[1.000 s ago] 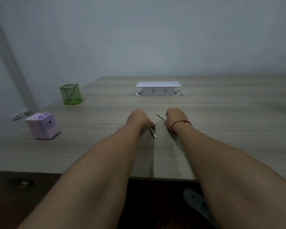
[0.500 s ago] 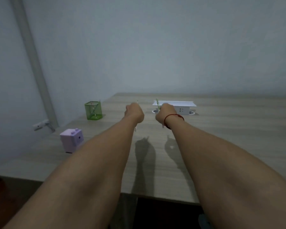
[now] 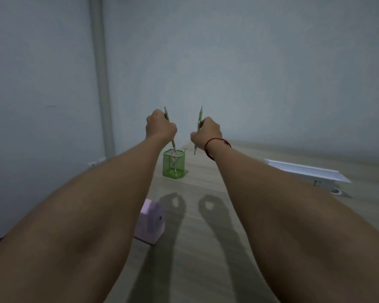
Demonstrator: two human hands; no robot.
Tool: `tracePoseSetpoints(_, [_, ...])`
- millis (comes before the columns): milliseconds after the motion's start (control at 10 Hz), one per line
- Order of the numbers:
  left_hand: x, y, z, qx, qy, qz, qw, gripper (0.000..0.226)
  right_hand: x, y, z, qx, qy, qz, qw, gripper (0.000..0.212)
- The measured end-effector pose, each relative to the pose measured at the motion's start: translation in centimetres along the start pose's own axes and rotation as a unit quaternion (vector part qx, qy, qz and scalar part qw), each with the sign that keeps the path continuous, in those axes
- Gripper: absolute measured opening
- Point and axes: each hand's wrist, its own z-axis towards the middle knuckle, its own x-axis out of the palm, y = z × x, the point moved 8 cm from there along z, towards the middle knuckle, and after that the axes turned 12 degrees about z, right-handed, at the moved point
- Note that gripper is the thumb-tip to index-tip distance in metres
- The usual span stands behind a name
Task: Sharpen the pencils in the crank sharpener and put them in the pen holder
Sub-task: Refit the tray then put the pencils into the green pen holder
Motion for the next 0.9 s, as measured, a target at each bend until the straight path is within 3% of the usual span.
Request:
tracePoseSetpoints(400, [10.2,6.6,8.8,0.018,-0.011,0.011,1.000,0.004,10.2,-6.3,9.4,-0.008,-0.011,0.004,1.000,0.021])
tracePoseSetpoints(600, [14.3,9.1,9.3,-0.010,0.056,0.103,0.993,0.014,12.9,-9.5,10.3,0.014,0.007,-0.042,0.999,0.024])
tracePoseSetpoints(800, [14.4,9.9,8.9,-0.027,0.094,0.120,0.988,0.029,12.8,-9.7,10.0,0.028,0.044,-0.063,0.997,0.020])
tracePoseSetpoints(900, [12.8,9.3,8.2,-0.037,0.094,0.115,0.988,0.036,11.3,-8.4,9.8,0.026,0.049,-0.069,0.996,0.043])
